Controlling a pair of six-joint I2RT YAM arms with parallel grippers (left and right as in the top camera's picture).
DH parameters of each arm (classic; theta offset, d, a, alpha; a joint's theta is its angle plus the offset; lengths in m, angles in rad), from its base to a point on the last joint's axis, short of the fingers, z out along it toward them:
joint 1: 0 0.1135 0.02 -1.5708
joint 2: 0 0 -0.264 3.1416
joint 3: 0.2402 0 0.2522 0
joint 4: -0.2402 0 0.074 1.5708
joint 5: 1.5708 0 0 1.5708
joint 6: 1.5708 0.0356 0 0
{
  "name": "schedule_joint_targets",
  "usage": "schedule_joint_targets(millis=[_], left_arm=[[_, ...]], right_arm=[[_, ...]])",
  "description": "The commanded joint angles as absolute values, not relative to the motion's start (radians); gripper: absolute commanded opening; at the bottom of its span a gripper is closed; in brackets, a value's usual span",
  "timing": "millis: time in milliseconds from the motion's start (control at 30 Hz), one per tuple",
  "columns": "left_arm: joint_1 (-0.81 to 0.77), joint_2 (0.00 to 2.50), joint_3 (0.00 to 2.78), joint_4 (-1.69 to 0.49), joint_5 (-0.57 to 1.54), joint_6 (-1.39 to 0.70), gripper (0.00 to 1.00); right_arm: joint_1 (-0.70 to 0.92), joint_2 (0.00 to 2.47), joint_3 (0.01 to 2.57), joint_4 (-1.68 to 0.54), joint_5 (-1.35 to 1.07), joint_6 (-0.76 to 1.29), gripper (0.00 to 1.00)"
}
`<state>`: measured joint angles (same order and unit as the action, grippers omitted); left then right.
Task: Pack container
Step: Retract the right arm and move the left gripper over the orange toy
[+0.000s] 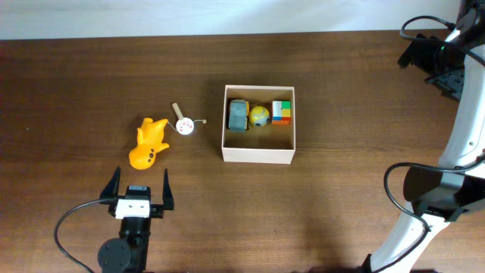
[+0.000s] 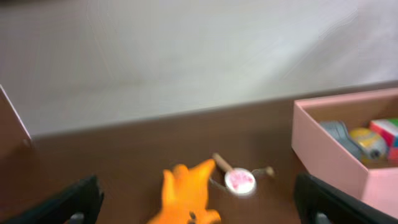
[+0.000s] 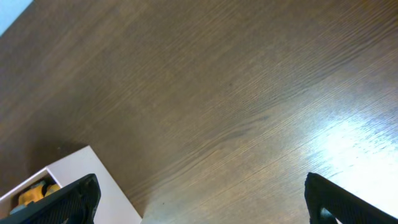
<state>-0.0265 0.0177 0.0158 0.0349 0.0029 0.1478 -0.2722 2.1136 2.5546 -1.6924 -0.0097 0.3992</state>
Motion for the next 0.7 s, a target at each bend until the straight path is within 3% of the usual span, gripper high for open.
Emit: schedule_joint_targets(millis=[0, 200, 467, 667], left_arm=[[-0.022, 0.146, 0.165, -0.071, 0.038, 0.067, 0.99], [0.013, 0.57, 0.624, -0.29, 0.052, 0.097, 0.99], [0.038, 1.212, 1.332, -0.846, 0.117, 0.155, 0.99], [0.037, 1.498, 1.546, -1.079, 0.116, 0.155, 0.99]], right_arm=[[-0.269, 2.118, 2.55, -1.698, -0.034, 0.39, 0.99], [-0.269, 2.118, 2.55, -1.698, -0.034, 0.39, 0.99], [-0.269, 2.118, 2.55, -1.698, -0.034, 0.39, 0.99], [-0.269, 2.118, 2.55, -1.698, -0.034, 0.39, 0.99]])
